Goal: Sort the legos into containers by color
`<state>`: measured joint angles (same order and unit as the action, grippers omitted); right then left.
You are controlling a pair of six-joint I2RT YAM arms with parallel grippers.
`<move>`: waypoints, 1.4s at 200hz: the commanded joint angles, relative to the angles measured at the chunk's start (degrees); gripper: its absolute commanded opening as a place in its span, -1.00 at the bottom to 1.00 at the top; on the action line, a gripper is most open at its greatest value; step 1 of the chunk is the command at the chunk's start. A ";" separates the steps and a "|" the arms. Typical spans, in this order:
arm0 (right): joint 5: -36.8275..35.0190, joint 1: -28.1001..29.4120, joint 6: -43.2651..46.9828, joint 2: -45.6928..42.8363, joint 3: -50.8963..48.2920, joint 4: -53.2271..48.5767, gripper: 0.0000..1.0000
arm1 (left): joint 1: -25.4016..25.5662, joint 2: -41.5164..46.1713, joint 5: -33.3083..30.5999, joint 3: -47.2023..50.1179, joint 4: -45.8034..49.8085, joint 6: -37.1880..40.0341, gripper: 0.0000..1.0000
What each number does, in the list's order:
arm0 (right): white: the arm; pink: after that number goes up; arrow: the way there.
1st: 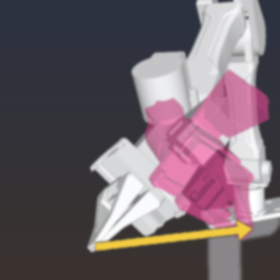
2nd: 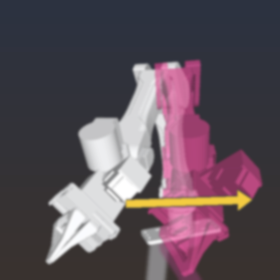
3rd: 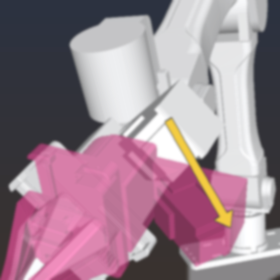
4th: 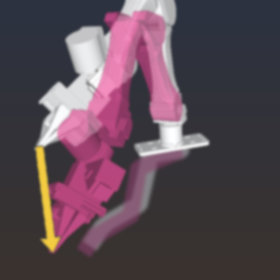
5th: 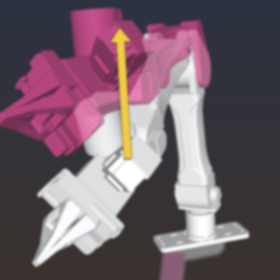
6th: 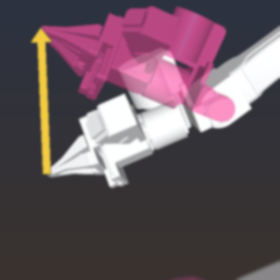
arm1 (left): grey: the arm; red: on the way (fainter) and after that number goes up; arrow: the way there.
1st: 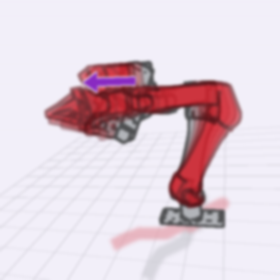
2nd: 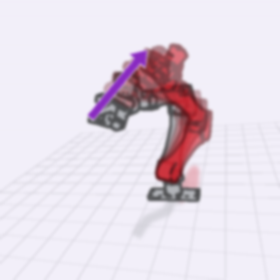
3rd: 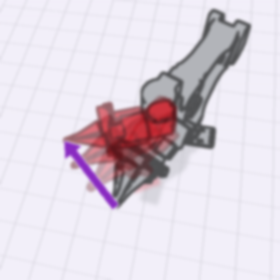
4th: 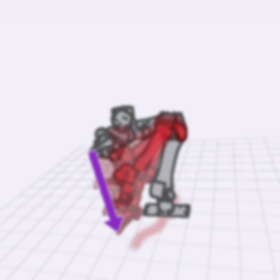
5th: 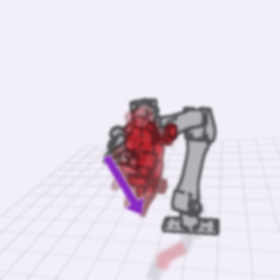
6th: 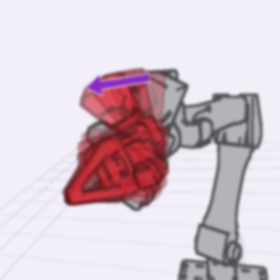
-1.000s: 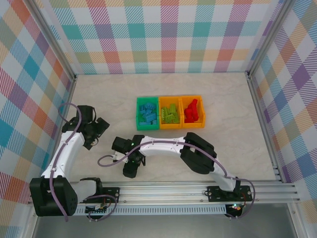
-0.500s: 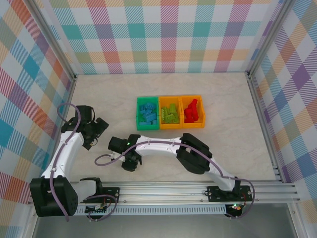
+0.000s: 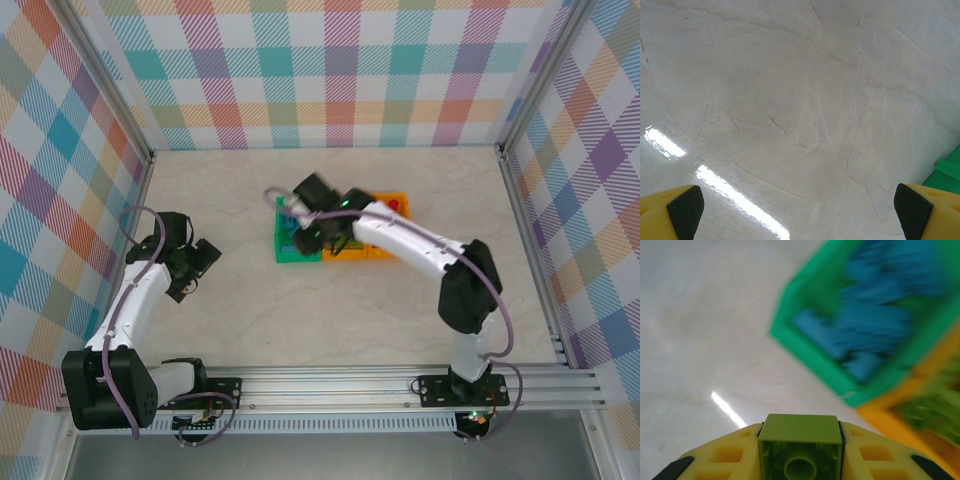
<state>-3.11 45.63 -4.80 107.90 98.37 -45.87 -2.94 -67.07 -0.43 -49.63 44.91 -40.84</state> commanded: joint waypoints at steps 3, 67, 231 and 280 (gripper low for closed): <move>0.91 -6.22 -5.03 2.04 1.57 -4.47 -0.46 | -1.06 0.20 0.42 0.90 0.62 1.07 1.00; 1.68 -13.54 -7.93 12.57 12.69 -14.58 -0.37 | -1.02 1.11 0.01 1.73 0.73 0.20 1.00; -13.15 -30.83 -1.15 -28.54 -37.67 27.62 0.97 | 1.08 -1.66 -8.08 1.11 -9.83 9.98 1.00; -11.74 -39.71 2.12 -39.14 -63.73 52.89 1.00 | 9.01 -0.31 -19.78 10.76 -31.12 21.94 1.00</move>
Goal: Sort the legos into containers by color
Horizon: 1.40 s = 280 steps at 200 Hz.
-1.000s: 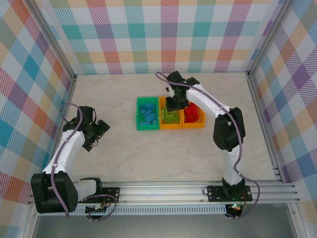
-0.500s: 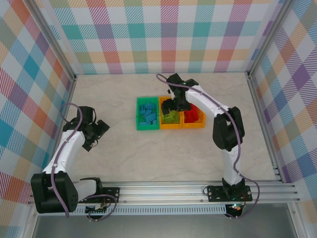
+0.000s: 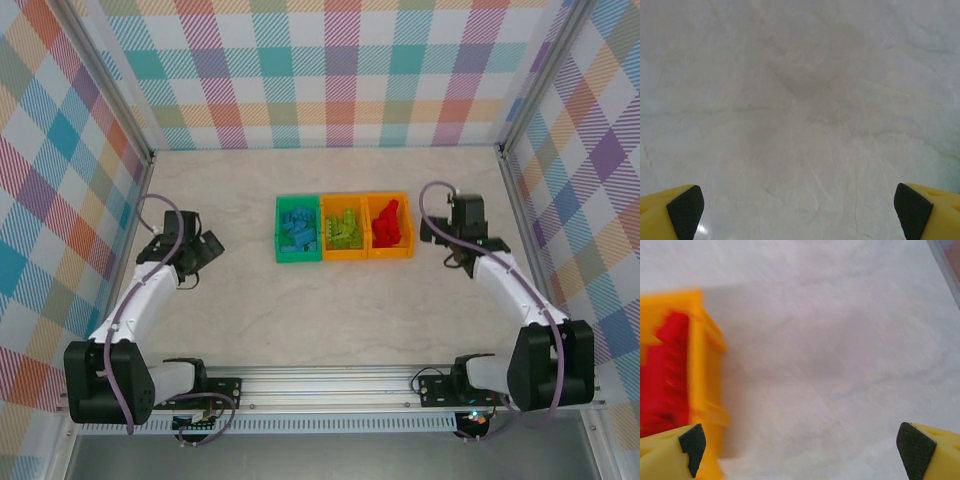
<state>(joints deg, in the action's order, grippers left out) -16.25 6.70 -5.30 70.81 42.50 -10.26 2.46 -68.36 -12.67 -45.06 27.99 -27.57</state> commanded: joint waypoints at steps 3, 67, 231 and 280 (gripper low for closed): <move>1.62 -0.92 2.44 -2.03 -8.56 18.40 1.00 | 4.06 1.00 -7.84 7.13 -16.12 9.31 1.00; 5.12 -1.60 4.79 8.99 -14.55 39.49 1.00 | 7.19 -5.18 -11.93 16.73 -41.03 18.93 1.00; 11.84 -5.92 3.15 16.56 -19.39 57.44 1.00 | 4.08 -21.99 0.06 23.97 -81.80 29.83 1.00; 12.71 -5.83 3.50 16.56 -19.04 56.84 1.00 | 3.17 -21.24 -1.40 21.92 -75.97 27.65 1.00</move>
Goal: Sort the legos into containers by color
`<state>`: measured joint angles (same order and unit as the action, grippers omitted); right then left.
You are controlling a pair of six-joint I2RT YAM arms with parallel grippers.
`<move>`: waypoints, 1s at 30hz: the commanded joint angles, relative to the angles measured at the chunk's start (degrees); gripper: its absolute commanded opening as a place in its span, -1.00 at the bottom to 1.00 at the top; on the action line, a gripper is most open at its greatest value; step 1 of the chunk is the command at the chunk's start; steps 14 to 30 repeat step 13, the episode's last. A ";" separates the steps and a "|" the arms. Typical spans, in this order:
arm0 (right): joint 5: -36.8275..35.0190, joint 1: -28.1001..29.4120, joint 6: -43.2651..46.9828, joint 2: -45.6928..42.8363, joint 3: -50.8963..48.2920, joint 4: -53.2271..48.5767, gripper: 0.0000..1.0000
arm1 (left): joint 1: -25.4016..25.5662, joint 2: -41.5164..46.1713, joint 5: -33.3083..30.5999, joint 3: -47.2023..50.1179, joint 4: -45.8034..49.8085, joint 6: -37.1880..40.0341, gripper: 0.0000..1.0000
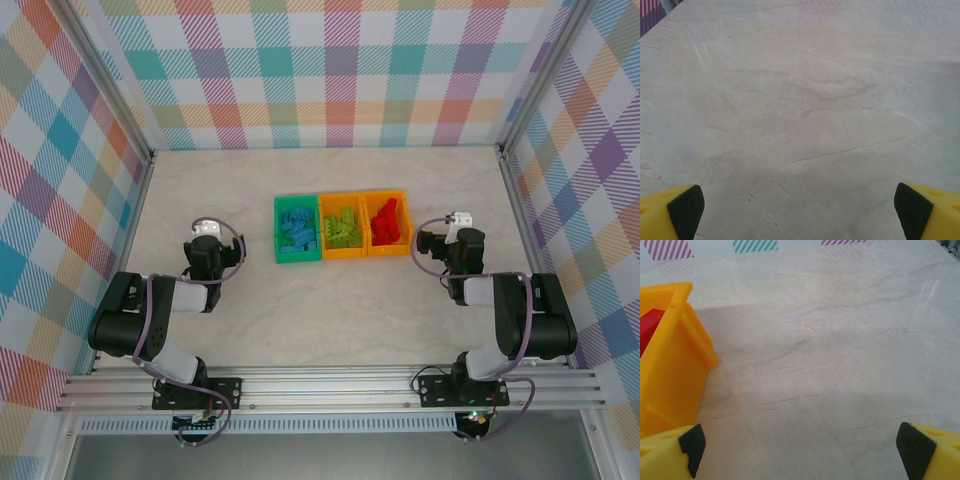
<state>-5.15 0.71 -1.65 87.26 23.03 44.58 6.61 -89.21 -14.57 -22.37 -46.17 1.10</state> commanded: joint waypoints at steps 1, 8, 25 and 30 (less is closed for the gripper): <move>1.66 0.16 -0.13 0.10 0.44 2.00 1.00 | -0.99 -0.32 0.55 -0.84 -1.64 -1.06 1.00; 2.62 0.19 0.51 0.18 0.78 1.44 1.00 | -0.99 -0.35 0.54 -0.66 -1.90 -0.97 1.00; 2.76 0.20 0.49 0.18 0.77 1.48 1.00 | -0.94 -0.35 0.54 -0.67 -1.90 -1.00 1.00; 2.76 0.20 0.49 0.18 0.77 1.48 1.00 | -0.94 -0.35 0.54 -0.67 -1.90 -1.00 1.00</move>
